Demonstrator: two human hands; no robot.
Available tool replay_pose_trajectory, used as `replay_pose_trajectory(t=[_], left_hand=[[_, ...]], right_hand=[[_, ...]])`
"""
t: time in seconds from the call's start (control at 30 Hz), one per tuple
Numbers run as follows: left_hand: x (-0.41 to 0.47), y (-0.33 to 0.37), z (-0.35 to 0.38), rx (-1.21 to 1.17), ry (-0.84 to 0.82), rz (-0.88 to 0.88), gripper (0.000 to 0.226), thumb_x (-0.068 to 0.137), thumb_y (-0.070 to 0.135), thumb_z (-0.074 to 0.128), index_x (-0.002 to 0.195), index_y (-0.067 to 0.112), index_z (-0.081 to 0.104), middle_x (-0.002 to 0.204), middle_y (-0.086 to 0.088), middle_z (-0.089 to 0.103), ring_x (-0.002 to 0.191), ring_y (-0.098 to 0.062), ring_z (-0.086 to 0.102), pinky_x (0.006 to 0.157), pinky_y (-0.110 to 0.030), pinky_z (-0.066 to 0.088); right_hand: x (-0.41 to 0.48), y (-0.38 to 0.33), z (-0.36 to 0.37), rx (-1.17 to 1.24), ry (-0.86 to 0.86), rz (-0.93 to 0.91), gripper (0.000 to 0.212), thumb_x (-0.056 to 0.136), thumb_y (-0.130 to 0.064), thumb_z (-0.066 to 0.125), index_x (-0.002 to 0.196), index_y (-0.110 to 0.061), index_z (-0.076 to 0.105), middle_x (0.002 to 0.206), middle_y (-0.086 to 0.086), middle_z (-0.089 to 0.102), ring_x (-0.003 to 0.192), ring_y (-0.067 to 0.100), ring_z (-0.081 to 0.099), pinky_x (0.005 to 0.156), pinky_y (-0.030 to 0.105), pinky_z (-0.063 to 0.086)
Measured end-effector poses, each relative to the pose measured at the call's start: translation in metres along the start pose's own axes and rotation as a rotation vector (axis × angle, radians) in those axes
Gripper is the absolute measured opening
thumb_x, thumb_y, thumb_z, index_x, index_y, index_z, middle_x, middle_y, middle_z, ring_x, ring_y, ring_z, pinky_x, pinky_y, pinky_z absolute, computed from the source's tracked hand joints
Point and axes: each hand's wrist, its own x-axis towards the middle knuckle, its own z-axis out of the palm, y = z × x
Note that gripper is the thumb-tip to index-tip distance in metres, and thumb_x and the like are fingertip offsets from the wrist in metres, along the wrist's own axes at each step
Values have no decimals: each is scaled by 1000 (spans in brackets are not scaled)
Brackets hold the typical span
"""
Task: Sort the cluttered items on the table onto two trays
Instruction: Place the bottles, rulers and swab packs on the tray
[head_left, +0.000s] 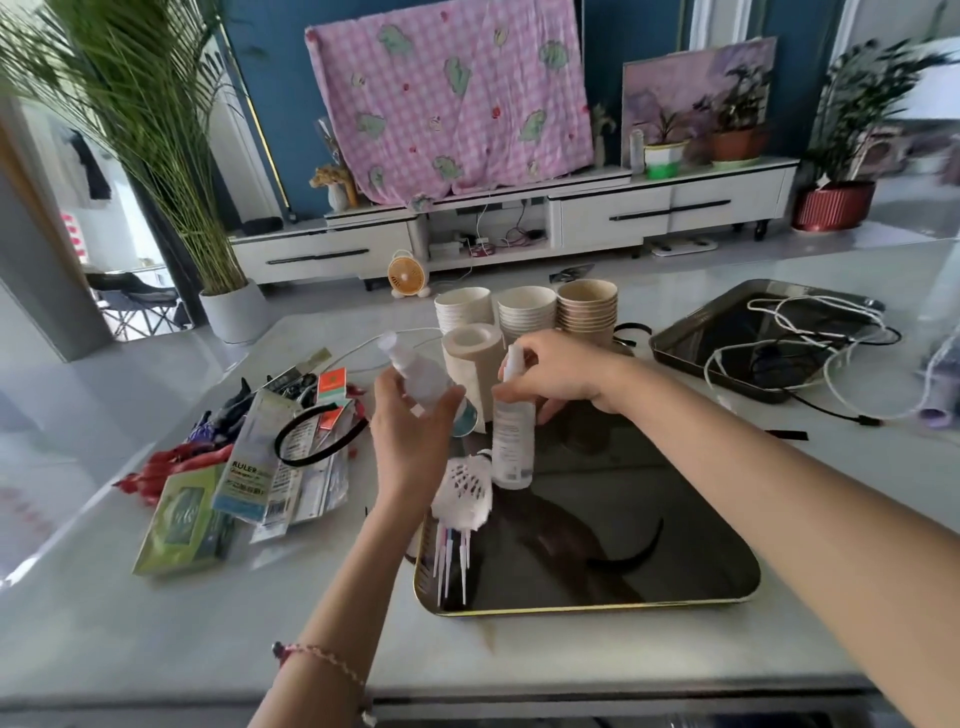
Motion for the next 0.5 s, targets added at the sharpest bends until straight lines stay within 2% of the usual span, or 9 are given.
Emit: replay_pose_trajectory(t=[0.1, 0.2, 0.23, 0.3, 0.37, 0.43, 0.5], left_hand=[[6, -4, 5, 53, -72, 11, 38, 81, 17, 71, 111, 14, 49, 90, 15, 54, 82, -1, 53, 62, -5, 39], [13, -8, 10, 96, -117, 33, 40, 81, 16, 70, 115, 12, 49, 92, 13, 54, 80, -1, 52, 60, -4, 37], [18, -9, 10, 112, -130, 35, 39, 82, 16, 69, 115, 12, 49, 94, 11, 55, 82, -5, 53, 62, -6, 37], [30, -10, 8, 155, -191, 13, 39, 81, 16, 70, 114, 11, 50, 98, 5, 57, 88, -13, 56, 68, -19, 42], [41, -13, 7, 248, -286, -24, 42, 79, 18, 72, 115, 11, 52, 103, 0, 59, 91, -18, 57, 72, -26, 42], [48, -17, 9, 332, -369, -39, 46, 76, 19, 74, 116, 9, 55, 106, -3, 61, 93, -18, 57, 70, -25, 41], [52, -21, 11, 349, -392, -32, 47, 73, 20, 76, 116, 10, 59, 107, -4, 63, 93, -17, 58, 63, -19, 40]], right_hand=[[8, 1, 8, -24, 134, -51, 13, 84, -13, 67, 90, -15, 55, 93, 1, 58, 95, 20, 58, 77, 34, 54], [18, 4, 17, -169, 266, -101, 16, 84, -8, 65, 98, -4, 59, 92, -3, 56, 100, 20, 57, 80, 28, 45], [21, 7, 19, -180, 283, -110, 15, 84, -6, 63, 98, -4, 59, 90, -5, 54, 100, 20, 57, 79, 26, 44], [25, 10, 20, -184, 300, -126, 12, 85, -5, 60, 96, -8, 56, 87, -6, 54, 98, 20, 57, 78, 26, 43], [27, 11, 22, -179, 306, -137, 17, 86, -11, 63, 101, -12, 55, 97, 0, 60, 97, 19, 57, 82, 30, 46], [30, 11, 23, -168, 310, -129, 30, 85, -19, 66, 110, -9, 54, 107, 5, 61, 98, 19, 56, 81, 30, 44], [30, 10, 22, -162, 287, -121, 34, 85, -23, 67, 112, -7, 53, 109, 6, 60, 94, 16, 53, 77, 27, 40]])
